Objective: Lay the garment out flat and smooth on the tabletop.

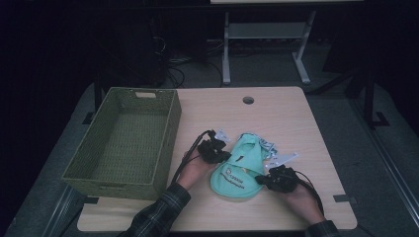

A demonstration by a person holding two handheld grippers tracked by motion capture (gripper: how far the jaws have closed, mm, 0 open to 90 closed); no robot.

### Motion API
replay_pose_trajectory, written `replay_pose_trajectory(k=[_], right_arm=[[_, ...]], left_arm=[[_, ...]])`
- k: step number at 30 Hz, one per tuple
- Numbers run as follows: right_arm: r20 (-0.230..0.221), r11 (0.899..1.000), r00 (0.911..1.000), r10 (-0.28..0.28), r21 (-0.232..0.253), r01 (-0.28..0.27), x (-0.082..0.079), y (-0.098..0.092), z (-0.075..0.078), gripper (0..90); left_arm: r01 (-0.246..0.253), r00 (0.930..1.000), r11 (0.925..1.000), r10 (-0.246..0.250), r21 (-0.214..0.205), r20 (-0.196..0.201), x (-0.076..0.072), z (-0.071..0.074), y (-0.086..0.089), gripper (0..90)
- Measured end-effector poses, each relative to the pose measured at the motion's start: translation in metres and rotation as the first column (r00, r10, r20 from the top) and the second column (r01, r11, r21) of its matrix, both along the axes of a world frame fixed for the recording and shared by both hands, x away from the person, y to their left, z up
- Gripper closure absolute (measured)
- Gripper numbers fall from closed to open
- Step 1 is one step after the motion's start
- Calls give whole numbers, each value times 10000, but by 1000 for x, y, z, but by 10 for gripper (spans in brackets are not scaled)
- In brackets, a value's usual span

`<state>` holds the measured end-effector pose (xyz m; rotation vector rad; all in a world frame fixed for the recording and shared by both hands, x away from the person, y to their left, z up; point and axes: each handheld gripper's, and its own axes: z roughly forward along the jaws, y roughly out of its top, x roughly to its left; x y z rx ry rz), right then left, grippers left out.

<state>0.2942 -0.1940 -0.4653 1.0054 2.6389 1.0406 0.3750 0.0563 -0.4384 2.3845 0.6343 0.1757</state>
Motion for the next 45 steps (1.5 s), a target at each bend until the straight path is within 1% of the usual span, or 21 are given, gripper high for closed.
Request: replay_pose_trajectory(k=[4,7,9,13,14,16,18,20,23,25,27,31,32,33,34,36,38,39,41,43,45], right_arm=[[39,9998,9998,-203,-80,203,2,-5,0,899],[135,9985,9986,-516,-198,519,5,-15,1,899],[169,9974,9975,-683,-238,687,7,-19,1,899],[203,9968,9966,-801,50,800,7,-23,3,889],[258,9963,9961,-841,189,837,6,-24,6,853],[334,9962,9958,-850,213,843,5,-26,8,837],[554,9929,9927,-1074,565,1043,5,-33,14,792],[500,9904,9917,-1187,774,1146,6,-36,16,757],[357,9905,9929,-1132,824,1100,8,-36,15,726],[166,9917,9946,-1027,796,1010,9,-31,13,700],[168,9926,9951,-976,738,961,10,-27,12,699],[54,9944,9955,-946,488,942,12,-24,9,765],[31,9941,9950,-993,432,991,13,-23,8,834],[31,9941,9950,-993,432,991,13,-23,8,834],[137,9939,9946,-1032,395,1026,14,-24,7,867],[177,9920,9926,-1205,403,1197,14,-25,9,874],[469,9907,9904,-1297,486,1274,15,-29,11,878],[629,9890,9880,-1409,549,1375,14,-31,14,879],[926,9865,9827,-1602,488,1562,14,-34,20,879],[1175,9845,9788,-1680,698,1606,14,-37,26,880],[1454,9860,9768,-1570,794,1467,12,-37,32,879]], left_arm=[[-159,9998,9998,160,133,-68,0,-1,6,891],[-526,9983,9983,533,266,-245,0,-3,14,892],[-615,9976,9977,624,282,-315,1,-4,19,891],[-651,9974,9977,656,190,-291,0,-5,21,877],[-703,9973,9974,705,129,-183,-1,-2,22,849],[-723,9973,9973,724,137,-143,-2,0,22,830],[-742,9972,9972,742,-23,-12,-6,5,23,754],[-657,9978,9978,658,-109,49,-10,10,24,708],[-493,9988,9986,494,-170,49,-15,12,23,679],[-251,9997,9996,251,-107,8,-20,11,20,658],[-153,9999,9999,153,5,-64,-22,7,17,651],[-82,9998,9997,86,239,-163,-22,-1,13,672],[-58,9997,9992,66,387,-225,-22,-3,12,709],[-20,9997,9990,30,457,-225,-21,-5,12,709],[3,9995,9986,13,530,-313,-21,-7,12,816],[28,9990,9988,-6,481,-449,-20,-6,14,868],[18,9989,9991,1,414,-459,-20,-4,15,876],[-18,9993,9998,26,189,-384,-22,0,16,876],[-18,9995,10000,20,79,-310,-24,4,16,876],[-10,9998,10000,8,-87,-203,-30,9,18,876],[30,9998,10000,-30,-26,-181,-33,10,19,876]])
